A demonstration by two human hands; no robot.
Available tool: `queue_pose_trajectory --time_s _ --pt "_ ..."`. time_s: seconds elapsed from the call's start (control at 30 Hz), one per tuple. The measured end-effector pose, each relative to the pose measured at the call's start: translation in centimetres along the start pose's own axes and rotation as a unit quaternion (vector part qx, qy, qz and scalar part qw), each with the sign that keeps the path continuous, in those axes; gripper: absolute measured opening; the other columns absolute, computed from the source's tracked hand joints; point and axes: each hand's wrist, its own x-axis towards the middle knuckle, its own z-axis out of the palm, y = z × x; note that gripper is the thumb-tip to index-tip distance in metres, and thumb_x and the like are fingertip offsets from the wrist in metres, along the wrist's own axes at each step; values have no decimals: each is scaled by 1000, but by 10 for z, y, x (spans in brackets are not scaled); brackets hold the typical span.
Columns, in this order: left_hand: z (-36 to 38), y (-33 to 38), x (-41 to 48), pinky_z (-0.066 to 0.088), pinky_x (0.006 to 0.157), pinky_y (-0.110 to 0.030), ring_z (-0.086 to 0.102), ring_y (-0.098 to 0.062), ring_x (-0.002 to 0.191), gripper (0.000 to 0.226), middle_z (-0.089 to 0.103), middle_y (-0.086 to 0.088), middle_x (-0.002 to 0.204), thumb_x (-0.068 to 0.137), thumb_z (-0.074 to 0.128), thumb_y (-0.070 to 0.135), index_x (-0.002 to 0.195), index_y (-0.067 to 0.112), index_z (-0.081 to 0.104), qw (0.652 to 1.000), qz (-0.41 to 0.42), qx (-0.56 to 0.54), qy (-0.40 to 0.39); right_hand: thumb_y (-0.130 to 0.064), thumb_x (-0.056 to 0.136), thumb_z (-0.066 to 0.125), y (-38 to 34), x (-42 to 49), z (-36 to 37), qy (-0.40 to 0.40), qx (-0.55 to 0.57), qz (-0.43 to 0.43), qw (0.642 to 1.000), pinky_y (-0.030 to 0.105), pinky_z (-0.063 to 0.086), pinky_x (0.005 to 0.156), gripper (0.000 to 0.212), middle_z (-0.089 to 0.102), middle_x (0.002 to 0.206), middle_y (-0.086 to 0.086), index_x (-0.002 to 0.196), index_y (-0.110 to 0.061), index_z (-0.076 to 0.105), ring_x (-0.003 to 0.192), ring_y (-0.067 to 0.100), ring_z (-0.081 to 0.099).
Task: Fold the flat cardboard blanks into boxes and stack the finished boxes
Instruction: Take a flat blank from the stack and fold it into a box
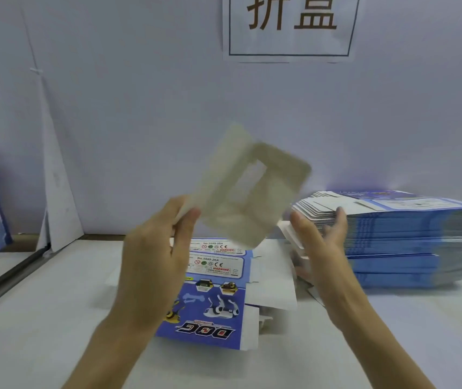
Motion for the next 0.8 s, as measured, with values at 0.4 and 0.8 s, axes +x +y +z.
queue_pose_trajectory --time_s 0.4,0.8 --pt "-5 -6 2 51 79 -17 66 -5 95 7 67 20 99 93 62 27 97 33 63 980 -57 -187 24 -31 91 63 -3 -7 -3 -155 -160 -133 966 22 52 88 23 71 109 -17 113 -31 67 109 -2 62" --pt "-14 -14 12 51 70 -26 70 -13 84 41 74 9 93 56 74 58 89 35 71 903 -318 -257 -132 -33 60 79 -26 -6 -16 -54 20 -59 997 19 54 52 23 68 68 3 65 -11 72 61 6 61"
